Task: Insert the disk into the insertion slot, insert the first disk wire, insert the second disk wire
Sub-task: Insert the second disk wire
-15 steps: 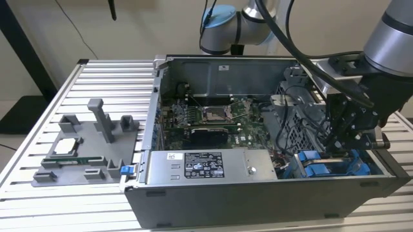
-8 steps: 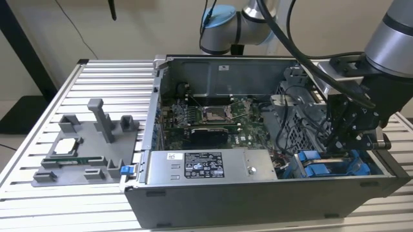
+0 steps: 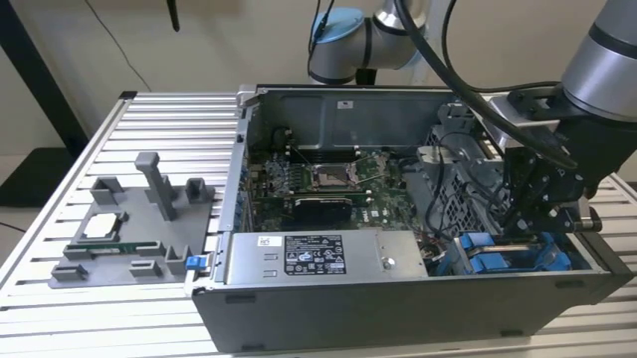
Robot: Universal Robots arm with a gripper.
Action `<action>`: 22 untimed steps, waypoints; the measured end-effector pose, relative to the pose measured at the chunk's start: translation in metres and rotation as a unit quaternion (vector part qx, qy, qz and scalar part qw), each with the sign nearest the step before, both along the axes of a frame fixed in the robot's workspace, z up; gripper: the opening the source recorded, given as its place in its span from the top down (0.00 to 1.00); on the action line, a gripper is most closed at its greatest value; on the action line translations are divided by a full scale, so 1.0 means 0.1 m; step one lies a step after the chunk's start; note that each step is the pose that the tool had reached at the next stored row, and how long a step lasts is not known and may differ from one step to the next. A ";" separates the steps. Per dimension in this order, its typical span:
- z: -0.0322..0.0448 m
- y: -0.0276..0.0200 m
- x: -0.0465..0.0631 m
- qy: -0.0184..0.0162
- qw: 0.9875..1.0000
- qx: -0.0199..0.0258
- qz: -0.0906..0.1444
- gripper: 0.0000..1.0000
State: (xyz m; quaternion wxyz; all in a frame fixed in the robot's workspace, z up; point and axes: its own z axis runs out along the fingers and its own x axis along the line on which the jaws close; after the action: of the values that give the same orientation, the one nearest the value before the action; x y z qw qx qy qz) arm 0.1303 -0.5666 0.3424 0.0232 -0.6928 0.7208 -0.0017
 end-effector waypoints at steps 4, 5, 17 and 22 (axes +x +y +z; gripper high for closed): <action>-0.025 0.000 0.00 0.000 1.000 0.000 0.000 1.00; -0.026 0.000 0.00 0.000 1.000 0.000 0.000 1.00; 0.043 0.000 0.00 0.000 1.000 0.000 -0.001 0.00; 0.102 0.000 0.00 0.000 1.000 0.000 -0.001 0.00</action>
State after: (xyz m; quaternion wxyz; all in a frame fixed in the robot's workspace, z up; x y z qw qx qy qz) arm 0.1300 -0.5666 0.3526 0.0233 -0.6917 0.7218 -0.0017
